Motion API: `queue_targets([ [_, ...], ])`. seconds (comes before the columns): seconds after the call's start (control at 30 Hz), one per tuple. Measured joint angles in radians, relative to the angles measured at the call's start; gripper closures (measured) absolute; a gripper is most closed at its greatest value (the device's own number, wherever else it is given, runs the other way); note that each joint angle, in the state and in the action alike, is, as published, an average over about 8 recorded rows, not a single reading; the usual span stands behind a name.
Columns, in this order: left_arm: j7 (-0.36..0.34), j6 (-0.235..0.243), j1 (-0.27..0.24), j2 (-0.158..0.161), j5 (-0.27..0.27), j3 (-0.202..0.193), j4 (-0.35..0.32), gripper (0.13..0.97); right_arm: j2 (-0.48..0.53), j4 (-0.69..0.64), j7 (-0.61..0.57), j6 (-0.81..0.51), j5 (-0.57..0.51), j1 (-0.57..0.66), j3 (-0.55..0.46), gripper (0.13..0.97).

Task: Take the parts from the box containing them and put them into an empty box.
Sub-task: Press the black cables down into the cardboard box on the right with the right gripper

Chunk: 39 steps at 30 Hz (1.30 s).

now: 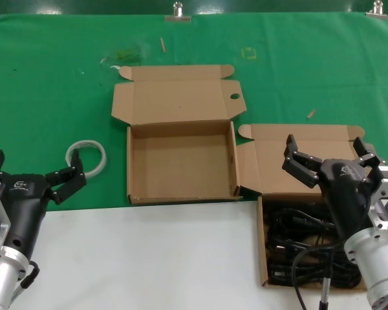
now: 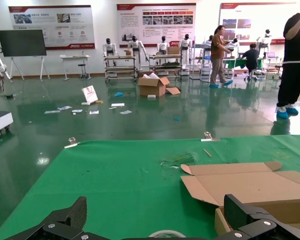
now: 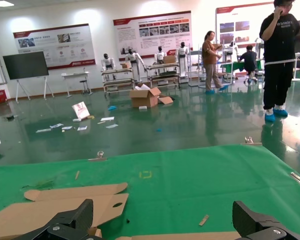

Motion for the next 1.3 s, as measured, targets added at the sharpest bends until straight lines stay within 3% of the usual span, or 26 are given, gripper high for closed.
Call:
queue_targets([
  [0.8,0.0,0.0,0.0,0.0,0.0,0.0,0.0,0.132,0.0,0.0,0.0,0.0,0.0,0.0,0.0,0.129],
  [1.3,0.0,0.0,0.0,0.0,0.0,0.0,0.0,0.132,0.0,0.053,-0.032,0.063,-0.018,-0.127,0.002,0.129],
])
